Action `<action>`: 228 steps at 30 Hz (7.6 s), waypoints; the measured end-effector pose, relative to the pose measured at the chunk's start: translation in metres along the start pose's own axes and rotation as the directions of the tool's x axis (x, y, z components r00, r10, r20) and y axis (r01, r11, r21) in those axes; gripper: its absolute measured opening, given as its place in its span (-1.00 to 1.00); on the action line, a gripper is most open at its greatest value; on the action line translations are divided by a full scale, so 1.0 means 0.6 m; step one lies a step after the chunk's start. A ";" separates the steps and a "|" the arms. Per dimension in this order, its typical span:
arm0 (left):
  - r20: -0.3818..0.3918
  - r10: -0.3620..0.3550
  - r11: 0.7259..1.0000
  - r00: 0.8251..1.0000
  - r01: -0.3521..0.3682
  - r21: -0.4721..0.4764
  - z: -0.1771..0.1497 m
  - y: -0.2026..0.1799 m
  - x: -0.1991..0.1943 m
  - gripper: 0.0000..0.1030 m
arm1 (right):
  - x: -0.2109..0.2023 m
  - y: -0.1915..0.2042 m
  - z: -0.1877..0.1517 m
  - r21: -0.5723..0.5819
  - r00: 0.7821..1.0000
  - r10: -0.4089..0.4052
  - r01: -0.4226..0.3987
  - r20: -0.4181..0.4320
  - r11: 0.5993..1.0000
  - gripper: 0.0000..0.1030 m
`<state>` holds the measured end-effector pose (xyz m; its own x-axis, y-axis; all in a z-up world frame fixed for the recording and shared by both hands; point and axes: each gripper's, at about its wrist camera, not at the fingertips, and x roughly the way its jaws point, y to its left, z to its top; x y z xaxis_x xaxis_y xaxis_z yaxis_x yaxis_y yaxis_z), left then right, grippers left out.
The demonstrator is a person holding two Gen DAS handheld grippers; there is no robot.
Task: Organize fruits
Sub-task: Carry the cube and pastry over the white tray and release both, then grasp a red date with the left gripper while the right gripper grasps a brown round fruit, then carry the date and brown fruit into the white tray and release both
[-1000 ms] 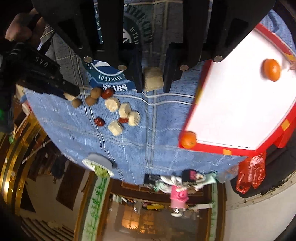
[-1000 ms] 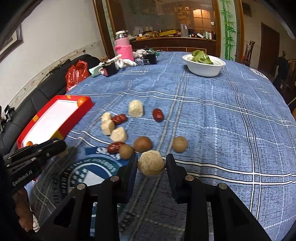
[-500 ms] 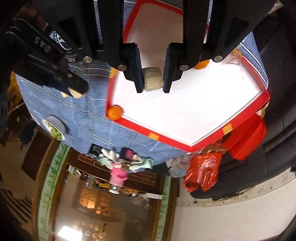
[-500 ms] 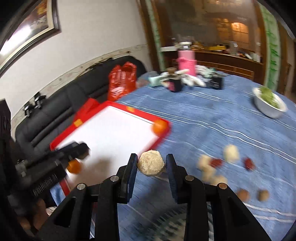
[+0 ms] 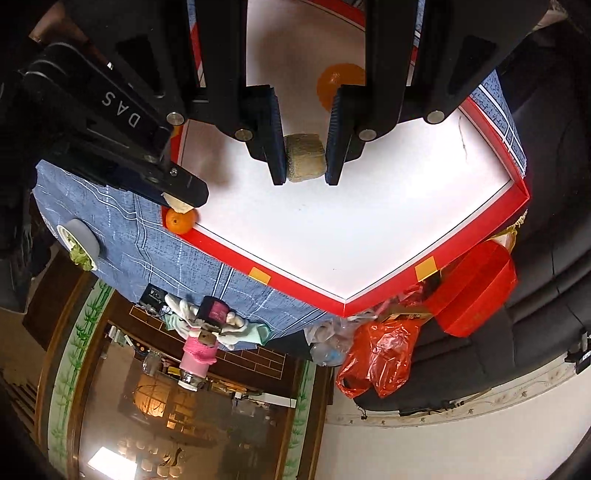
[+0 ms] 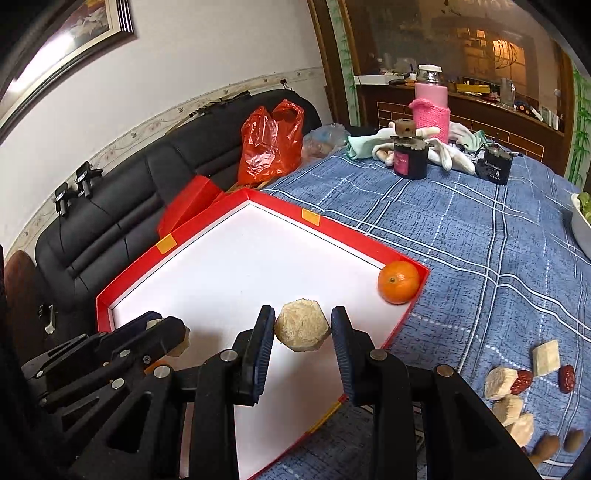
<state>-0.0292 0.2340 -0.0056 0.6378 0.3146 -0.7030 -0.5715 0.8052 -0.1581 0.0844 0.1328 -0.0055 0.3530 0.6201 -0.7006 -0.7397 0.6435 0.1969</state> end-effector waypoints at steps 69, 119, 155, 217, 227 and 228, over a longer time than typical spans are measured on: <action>-0.142 0.129 0.986 0.982 -0.141 -0.084 0.030 0.036 0.043 -0.08 | 0.045 0.010 0.009 0.009 0.998 -0.031 0.032 -0.062 0.999 0.01; -0.260 -0.308 0.805 0.915 0.397 0.440 -0.121 -0.361 0.019 0.15 | -0.183 -0.346 -0.186 0.264 0.930 -0.359 0.367 -0.081 0.892 -0.40; -0.320 -0.307 0.722 0.896 0.438 0.535 -0.125 -0.378 0.042 -0.73 | -0.190 -0.350 -0.189 0.289 0.947 -0.316 0.319 -0.058 0.903 -0.49; -0.075 0.089 0.995 0.993 -0.092 -0.037 0.014 0.027 0.017 -0.71 | -0.020 0.036 -0.005 -0.036 1.000 0.008 -0.007 0.015 0.999 -0.55; -0.069 0.106 0.994 0.992 -0.108 -0.028 0.019 0.026 0.018 -0.71 | -0.011 0.039 -0.006 -0.045 1.000 0.002 -0.002 -0.002 0.999 -0.55; -0.068 0.108 0.994 0.992 -0.110 -0.029 0.019 0.026 0.018 -0.71 | -0.010 0.039 -0.006 -0.045 1.000 0.003 -0.003 -0.002 0.999 -0.55</action>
<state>-0.0253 0.2557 -0.0077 0.5358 0.3643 -0.7617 -0.6526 0.7511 -0.0998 0.0629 0.1425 0.0012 0.3500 0.6208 -0.7015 -0.7659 0.6208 0.1673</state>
